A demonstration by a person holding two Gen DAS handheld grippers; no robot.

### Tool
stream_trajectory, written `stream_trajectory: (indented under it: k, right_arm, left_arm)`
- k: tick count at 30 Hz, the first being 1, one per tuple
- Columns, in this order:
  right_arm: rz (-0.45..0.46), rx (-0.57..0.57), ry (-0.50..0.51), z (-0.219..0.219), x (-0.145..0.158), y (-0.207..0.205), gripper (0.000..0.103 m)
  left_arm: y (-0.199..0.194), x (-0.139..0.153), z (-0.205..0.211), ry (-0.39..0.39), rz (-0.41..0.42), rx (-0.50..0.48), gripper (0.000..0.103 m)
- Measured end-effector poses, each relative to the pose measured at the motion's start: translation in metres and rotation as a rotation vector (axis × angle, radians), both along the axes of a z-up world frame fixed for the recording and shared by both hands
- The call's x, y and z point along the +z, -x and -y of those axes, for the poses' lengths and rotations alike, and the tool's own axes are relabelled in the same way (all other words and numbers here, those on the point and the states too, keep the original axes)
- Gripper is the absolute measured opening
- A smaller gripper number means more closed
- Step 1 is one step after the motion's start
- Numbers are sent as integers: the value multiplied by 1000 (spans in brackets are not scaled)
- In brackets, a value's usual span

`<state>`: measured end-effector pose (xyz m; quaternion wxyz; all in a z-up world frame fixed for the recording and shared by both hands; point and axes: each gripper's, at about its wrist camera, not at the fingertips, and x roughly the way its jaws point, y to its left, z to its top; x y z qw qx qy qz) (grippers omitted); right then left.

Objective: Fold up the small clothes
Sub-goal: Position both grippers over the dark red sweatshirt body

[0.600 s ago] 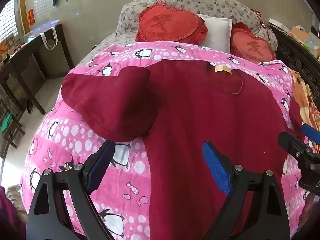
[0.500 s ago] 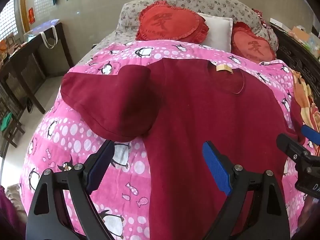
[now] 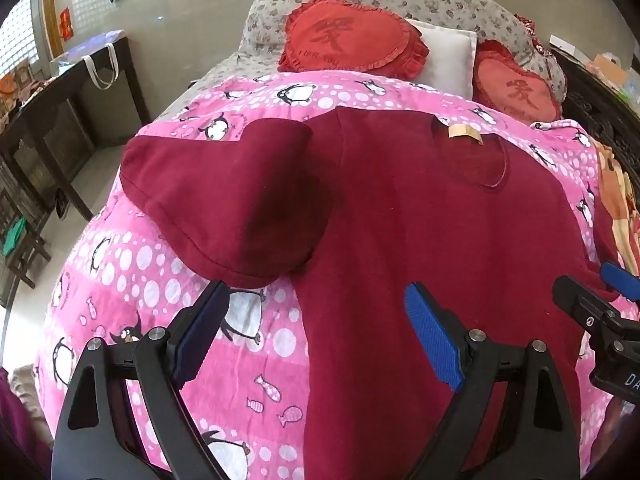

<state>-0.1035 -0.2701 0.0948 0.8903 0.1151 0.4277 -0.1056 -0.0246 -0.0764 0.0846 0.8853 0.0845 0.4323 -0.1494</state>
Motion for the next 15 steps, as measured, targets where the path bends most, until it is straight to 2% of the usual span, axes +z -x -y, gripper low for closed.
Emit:
stream_trajectory:
  k: [15]
  right_arm:
    - [-9, -2, -11, -2, -13, -16, 103]
  left_arm:
    - [-12, -9, -2, -4, -20, 9, 90]
